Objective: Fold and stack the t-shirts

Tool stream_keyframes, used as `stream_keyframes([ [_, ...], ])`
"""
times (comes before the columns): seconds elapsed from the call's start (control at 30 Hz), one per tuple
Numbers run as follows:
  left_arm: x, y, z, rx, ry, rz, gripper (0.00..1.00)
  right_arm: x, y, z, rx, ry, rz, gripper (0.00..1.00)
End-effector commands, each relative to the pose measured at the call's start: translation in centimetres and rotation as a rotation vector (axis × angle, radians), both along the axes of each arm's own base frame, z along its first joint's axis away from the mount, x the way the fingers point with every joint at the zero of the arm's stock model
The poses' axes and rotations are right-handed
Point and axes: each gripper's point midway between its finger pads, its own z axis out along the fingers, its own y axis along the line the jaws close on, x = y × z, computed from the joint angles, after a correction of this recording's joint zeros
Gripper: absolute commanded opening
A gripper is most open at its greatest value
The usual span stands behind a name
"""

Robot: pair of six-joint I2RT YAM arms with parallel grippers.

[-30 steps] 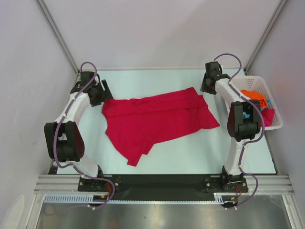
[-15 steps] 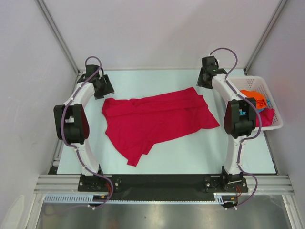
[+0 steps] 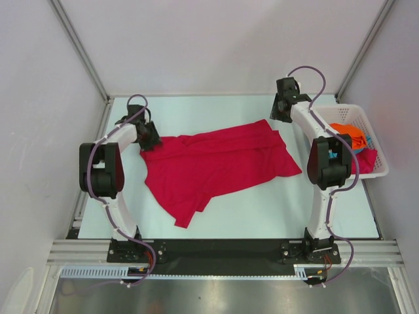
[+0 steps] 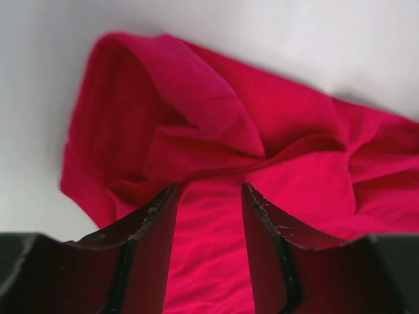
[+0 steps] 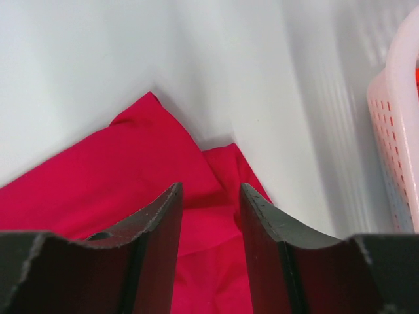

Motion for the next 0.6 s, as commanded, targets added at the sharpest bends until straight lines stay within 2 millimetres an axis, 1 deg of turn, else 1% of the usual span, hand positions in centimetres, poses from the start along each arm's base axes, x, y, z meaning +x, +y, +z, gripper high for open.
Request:
stream_keyframes([
  [0.0,1.07,-2.16,2.05,-0.031,-0.084,-0.029,0.48,-0.04,0.44,1.53,-0.004,-0.031,0.005,0.45],
  [0.17,1.41,-2.19,2.25,-0.029,-0.09,-0.029,0.48,-0.25,-0.04,1.64,-0.013,-0.03,-0.005,0.45],
  [0.3,1.17,-2.25,2.13,-0.028,-0.083,-0.031,0.44,-0.22,-0.04,1.81,-0.01,-0.034,-0.003,0.44],
  [0.33,1.09,-2.21,2.08,-0.026,-0.082,-0.031,0.4,-0.19,-0.01,1.86,-0.009,-0.035,-0.002,0.44],
  [0.4,0.91,-2.13,2.28,-0.022,-0.082,-0.029,0.35,-0.23,0.11,1.72,-0.008,-0.032,0.003,0.44],
  [0.43,0.8,-2.04,2.24,-0.018,-0.076,-0.028,0.27,-0.23,0.14,1.68,-0.006,-0.032,0.003,0.43],
  [0.5,0.76,-1.84,2.4,-0.008,-0.075,-0.023,0.19,-0.4,0.14,1.58,-0.009,-0.028,0.002,0.43],
  [0.53,0.71,-1.81,2.46,-0.005,-0.069,-0.024,0.1,-0.44,0.08,1.64,-0.007,-0.029,0.002,0.43],
  [0.57,0.68,-1.68,2.42,0.0,-0.065,-0.018,0.07,-0.57,0.05,1.48,-0.008,-0.025,0.002,0.43],
])
